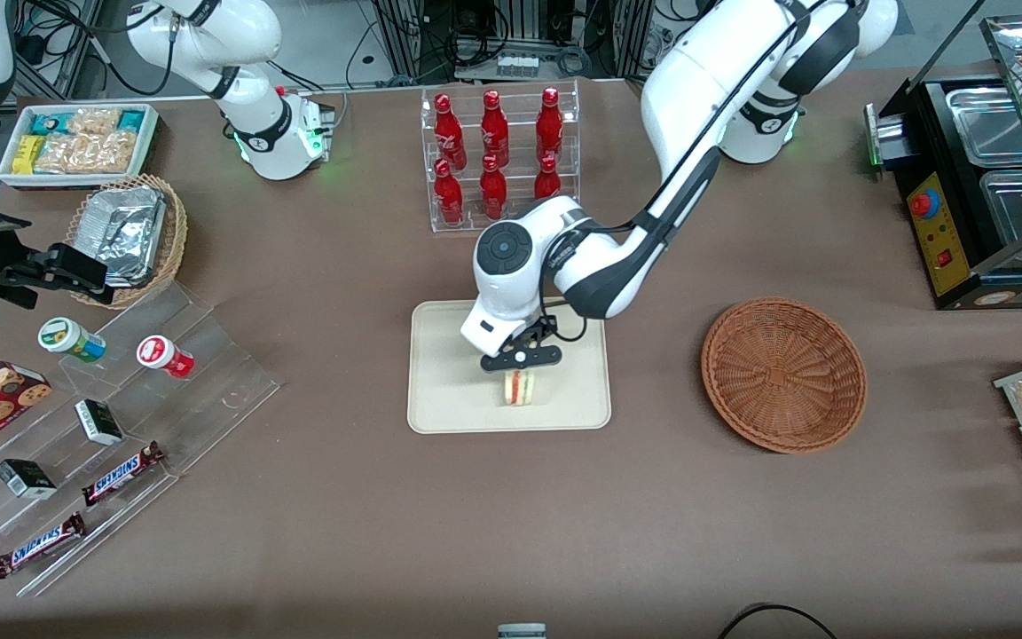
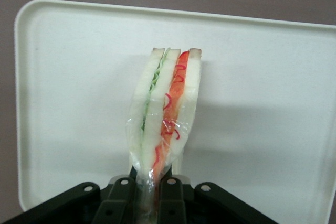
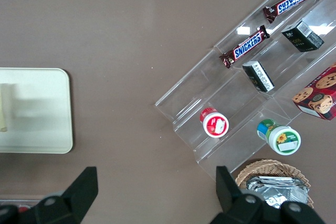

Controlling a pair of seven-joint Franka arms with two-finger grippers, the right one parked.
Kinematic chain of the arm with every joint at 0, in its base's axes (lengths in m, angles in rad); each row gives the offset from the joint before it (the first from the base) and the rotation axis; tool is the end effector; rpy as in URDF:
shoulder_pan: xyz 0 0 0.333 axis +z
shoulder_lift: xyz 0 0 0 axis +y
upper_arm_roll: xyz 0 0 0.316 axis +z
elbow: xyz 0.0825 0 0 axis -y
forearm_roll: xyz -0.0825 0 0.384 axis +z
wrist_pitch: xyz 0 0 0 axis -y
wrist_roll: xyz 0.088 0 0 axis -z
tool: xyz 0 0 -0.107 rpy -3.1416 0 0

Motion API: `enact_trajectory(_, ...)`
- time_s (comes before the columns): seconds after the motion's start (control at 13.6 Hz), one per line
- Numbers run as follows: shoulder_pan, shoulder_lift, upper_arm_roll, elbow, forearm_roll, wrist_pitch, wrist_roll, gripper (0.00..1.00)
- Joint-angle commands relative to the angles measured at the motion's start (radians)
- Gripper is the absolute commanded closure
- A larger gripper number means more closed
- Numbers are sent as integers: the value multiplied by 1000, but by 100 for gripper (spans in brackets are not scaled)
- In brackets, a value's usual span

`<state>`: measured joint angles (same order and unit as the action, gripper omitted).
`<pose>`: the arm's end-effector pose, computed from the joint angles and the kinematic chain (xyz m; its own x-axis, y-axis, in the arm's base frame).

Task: Place sandwich from basket to tray
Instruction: 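Lower the sandwich onto the tray and open the left gripper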

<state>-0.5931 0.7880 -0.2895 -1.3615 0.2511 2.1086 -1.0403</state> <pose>0.5098 -0.5292 0.2618 0.9941 0.1081 0.0056 0.1081 -0.9941 -0.0112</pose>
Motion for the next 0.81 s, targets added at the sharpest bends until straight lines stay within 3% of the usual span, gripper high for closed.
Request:
enact_trajectory(0.0, -34, 49, 15, 73, 19, -7, -7, 100)
enact_trajectory(0.37, -47, 69, 15, 76, 45, -5, -96, 100)
enact_trajectory(0.44, -47, 73, 15, 76, 45, -5, -110, 95)
enact_trajectory(0.52, -45, 74, 15, 76, 45, -5, -124, 70)
enact_trajectory(0.59, -45, 74, 15, 76, 45, -5, -124, 22)
enact_trajectory(0.66, -45, 73, 15, 76, 45, -5, -122, 1)
enact_trajectory(0.74, -44, 70, 16, 76, 45, -5, -124, 1)
